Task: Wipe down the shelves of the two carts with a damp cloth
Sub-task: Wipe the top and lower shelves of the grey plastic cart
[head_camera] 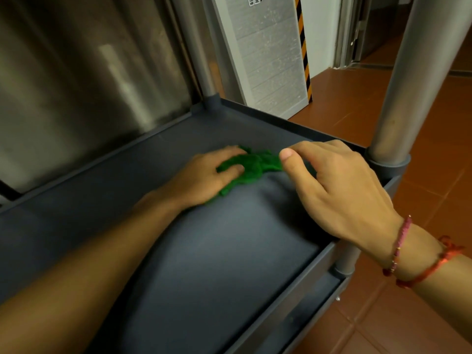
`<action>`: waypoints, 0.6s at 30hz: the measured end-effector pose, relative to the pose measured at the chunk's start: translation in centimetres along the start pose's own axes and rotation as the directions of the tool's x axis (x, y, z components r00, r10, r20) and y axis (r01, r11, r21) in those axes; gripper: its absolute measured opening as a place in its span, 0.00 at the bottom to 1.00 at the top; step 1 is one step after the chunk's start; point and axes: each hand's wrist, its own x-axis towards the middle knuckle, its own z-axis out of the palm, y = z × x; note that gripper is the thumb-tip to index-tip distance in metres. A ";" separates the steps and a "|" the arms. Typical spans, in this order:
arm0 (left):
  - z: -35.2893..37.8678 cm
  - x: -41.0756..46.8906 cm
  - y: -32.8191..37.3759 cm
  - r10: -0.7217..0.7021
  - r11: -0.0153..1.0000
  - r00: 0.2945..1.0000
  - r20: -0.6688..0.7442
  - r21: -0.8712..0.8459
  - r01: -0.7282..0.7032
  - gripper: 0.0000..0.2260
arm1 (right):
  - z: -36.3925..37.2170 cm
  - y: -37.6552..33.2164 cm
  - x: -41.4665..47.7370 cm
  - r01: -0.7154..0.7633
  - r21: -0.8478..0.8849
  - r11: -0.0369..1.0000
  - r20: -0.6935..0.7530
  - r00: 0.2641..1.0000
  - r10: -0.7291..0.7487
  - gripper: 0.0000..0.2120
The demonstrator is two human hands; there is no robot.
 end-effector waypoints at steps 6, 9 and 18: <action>-3.8 4.1 -7.3 -0.383 0.895 0.909 -0.166 0.176 0.410 0.20 | 0.1 0.4 0.0 0.015 -0.006 1.000 -0.014 1.000 -0.015 0.23; -3.7 4.1 -7.1 -0.390 0.890 0.906 -0.162 0.186 0.417 0.20 | -0.1 0.1 0.1 -0.010 -0.009 1.000 0.012 1.000 0.010 0.24; -0.7 1.6 -1.5 0.006 1.000 1.000 0.005 0.024 -0.006 0.17 | -0.2 -0.2 0.0 -0.019 -0.020 1.000 0.019 1.000 0.019 0.22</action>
